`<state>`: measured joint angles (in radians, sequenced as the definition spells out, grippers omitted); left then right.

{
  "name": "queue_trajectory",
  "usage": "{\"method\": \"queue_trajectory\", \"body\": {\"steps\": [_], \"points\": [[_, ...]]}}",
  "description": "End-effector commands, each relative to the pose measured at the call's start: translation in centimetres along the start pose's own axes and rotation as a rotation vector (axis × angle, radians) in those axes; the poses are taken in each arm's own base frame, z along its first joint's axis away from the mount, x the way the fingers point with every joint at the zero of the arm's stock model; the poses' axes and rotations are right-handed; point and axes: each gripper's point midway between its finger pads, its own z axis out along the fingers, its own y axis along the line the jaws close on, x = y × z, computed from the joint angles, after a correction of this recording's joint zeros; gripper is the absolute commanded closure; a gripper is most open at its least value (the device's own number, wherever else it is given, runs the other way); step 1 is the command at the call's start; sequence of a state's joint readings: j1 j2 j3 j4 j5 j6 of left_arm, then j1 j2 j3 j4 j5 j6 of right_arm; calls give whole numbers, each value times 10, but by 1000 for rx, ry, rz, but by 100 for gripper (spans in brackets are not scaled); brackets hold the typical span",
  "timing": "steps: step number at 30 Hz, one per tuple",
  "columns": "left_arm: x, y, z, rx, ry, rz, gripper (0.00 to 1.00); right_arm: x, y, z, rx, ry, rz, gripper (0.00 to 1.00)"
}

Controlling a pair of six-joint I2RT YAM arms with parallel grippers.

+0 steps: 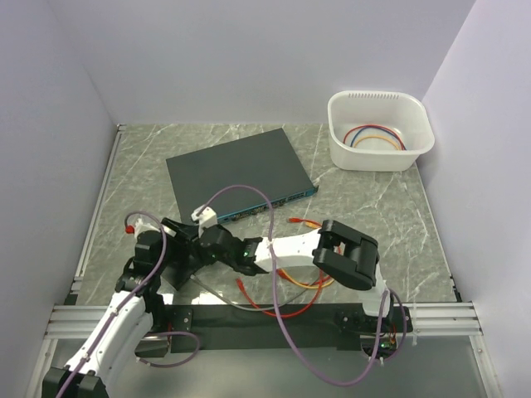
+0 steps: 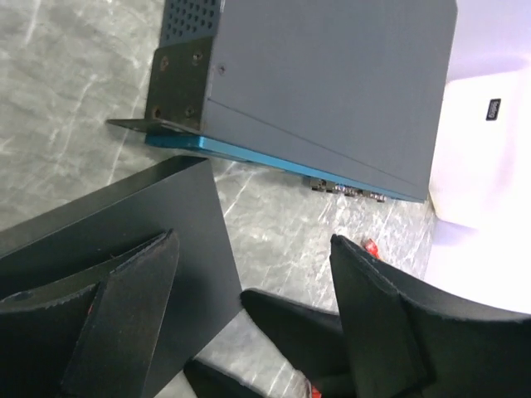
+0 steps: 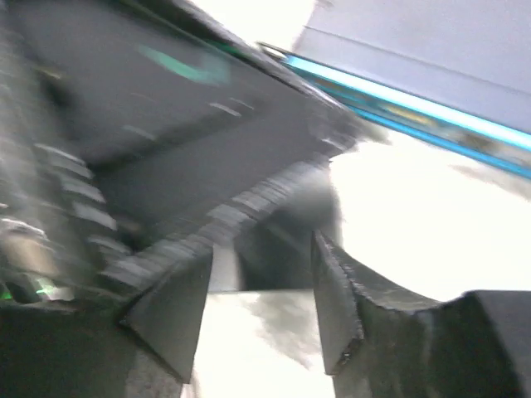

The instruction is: Insert the plug into the switch port

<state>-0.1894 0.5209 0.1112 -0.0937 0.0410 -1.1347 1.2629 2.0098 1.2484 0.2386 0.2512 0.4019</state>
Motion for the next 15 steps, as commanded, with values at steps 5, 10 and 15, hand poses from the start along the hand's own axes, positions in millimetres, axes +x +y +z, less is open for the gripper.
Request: {"method": "queue_trajectory", "body": {"steps": [5, 10, 15], "points": [[21, 37, -8, -170, 98, 23, 18, -16, -43, -29, 169, -88, 43, 41], [6, 13, -10, -124, 61, 35, 18, -25, -63, -71, 230, -99, 59, 41], [-4, -1, -11, -103, 38, 57, 19, -6, -81, -103, 271, -32, 40, 42]]}}
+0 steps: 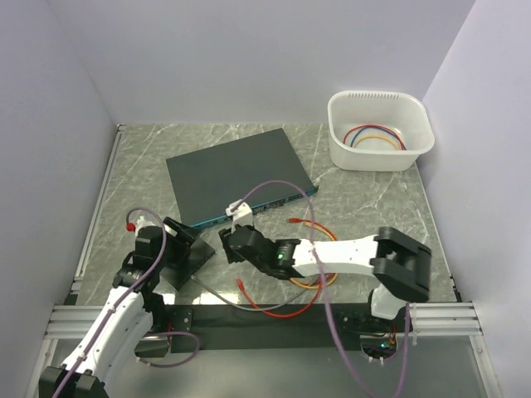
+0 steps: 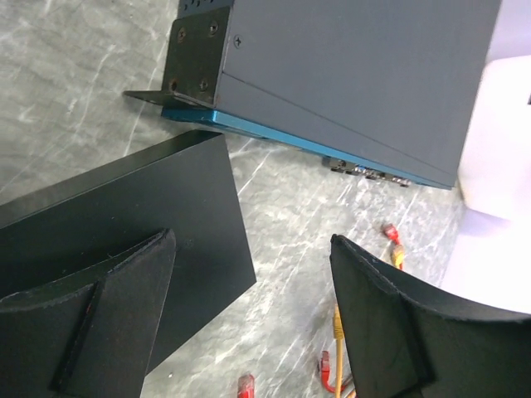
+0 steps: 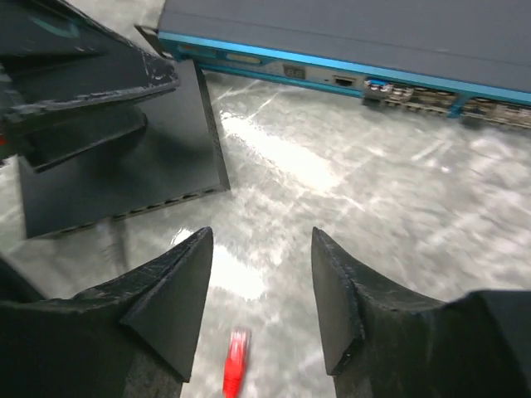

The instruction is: Insert the plug into the switch port

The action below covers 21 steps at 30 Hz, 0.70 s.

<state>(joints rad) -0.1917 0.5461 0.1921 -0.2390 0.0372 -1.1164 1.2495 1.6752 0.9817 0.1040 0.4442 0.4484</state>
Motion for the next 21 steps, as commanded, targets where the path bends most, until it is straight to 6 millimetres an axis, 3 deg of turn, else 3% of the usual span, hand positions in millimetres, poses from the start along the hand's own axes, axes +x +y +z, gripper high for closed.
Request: {"method": "queue_trajectory", "body": {"steps": [1, 5, 11, 21], "points": [[-7, -6, -4, -20, -9, 48, 19, -2, -17, -23, 38, 5, 22, 43], [-16, -23, -8, 6, -26, 59, 19, 24, -18, -37, 5, 93, -2, 46], [-28, -41, -14, 20, -46, 87, 19, 52, -1, -49, -40, 166, -23, 50], [-35, -54, -26, 49, -64, 116, 19, 87, 19, -40, -70, 261, -30, 56]]}}
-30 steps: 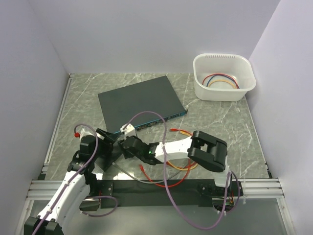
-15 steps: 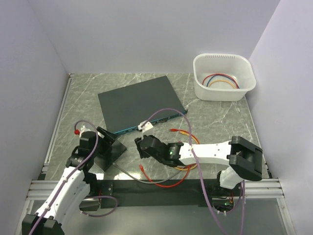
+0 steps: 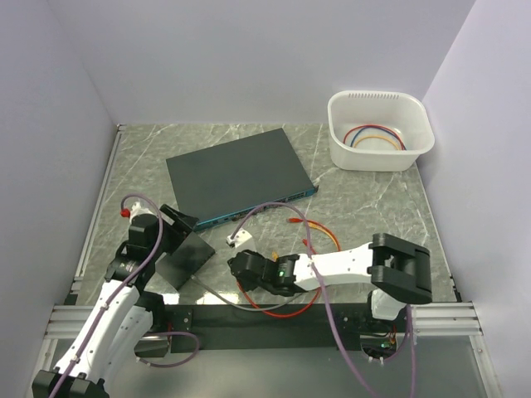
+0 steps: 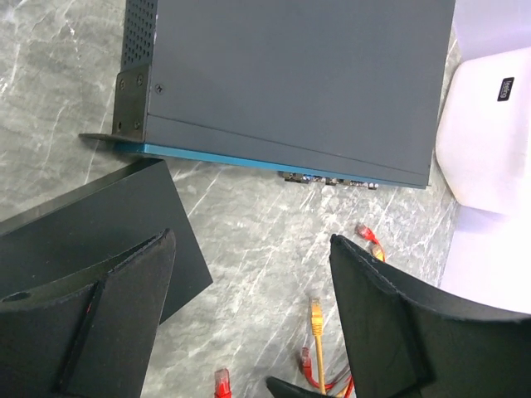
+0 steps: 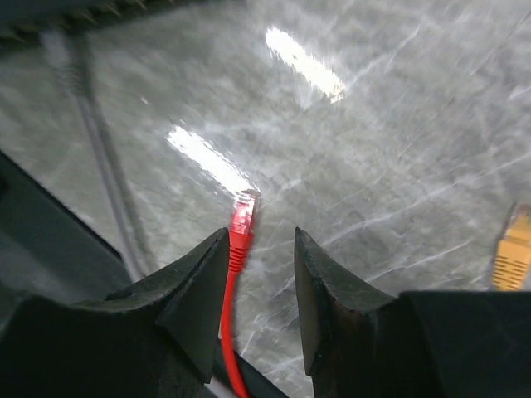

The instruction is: Insert the plug into the switch port

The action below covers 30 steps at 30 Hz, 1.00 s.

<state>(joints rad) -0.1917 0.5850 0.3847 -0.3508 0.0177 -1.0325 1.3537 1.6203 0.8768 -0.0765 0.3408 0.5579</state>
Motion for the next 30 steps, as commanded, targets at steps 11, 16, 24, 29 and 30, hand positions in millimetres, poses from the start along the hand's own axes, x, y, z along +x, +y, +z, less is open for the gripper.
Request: {"method": "queue_trajectory", "body": {"steps": [11, 16, 24, 29, 30], "points": [[-8, -10, -6, 27, -30, 32, 19, 22, 20, 10, 2, 72, 9, 59], [-8, -10, -6, 27, -30, 34, 19, 24, 20, 9, 3, 77, 11, 60], [-7, -8, -5, 24, -28, 37, 19, 36, 16, 14, 22, 98, 4, 73], [-8, -9, -3, 26, -30, 46, 20, 34, 13, 14, 10, 61, 5, 89], [-7, -12, -3, 43, -21, 54, 20, 30, 14, 11, -7, 38, -2, 94]]}}
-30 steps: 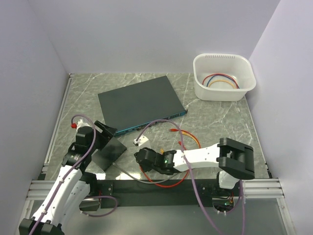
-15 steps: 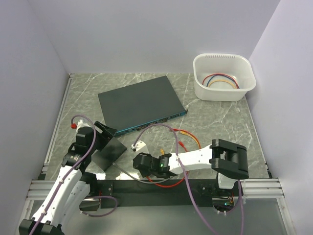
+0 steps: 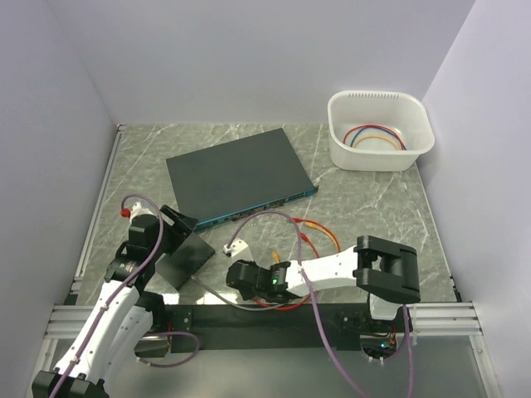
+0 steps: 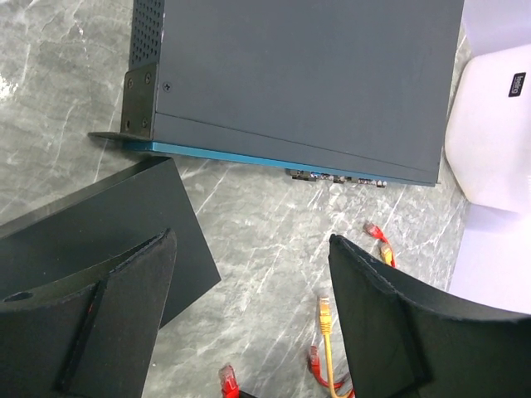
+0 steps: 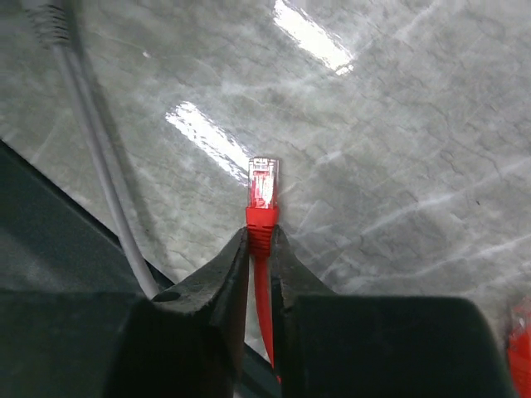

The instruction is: Insert the plug into the switch port

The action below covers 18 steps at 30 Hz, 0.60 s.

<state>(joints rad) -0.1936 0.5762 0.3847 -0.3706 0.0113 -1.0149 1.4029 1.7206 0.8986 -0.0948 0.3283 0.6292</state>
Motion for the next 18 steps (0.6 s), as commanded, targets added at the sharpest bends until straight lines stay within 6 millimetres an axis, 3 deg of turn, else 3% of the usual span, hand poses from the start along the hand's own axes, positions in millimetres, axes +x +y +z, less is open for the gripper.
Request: {"method": "queue_trajectory", "body": {"steps": [1, 2, 3, 4, 5, 11, 18], "points": [[-8, -19, -3, 74, -17, 44, 20, 4, -8, -6, -16, -51, -19, 95], [-6, -30, -5, 127, -2, 58, 20, -23, 5, -22, -105, -160, -2, 96], [-5, -34, -6, 151, 4, 64, 20, -30, 7, -30, -142, -202, -5, 96], [-3, -36, -7, 171, 14, 70, 21, -24, 1, -35, -160, -219, -18, 96], [-2, -41, -9, 199, 16, 79, 21, -46, 12, -54, -234, -308, 1, 97], [18, -72, -25, 404, 81, 122, 22, -72, 14, -88, -316, -463, -55, 100], [46, -108, -51, 591, 130, 208, 20, -88, 20, -119, -412, -572, -45, 100]]}}
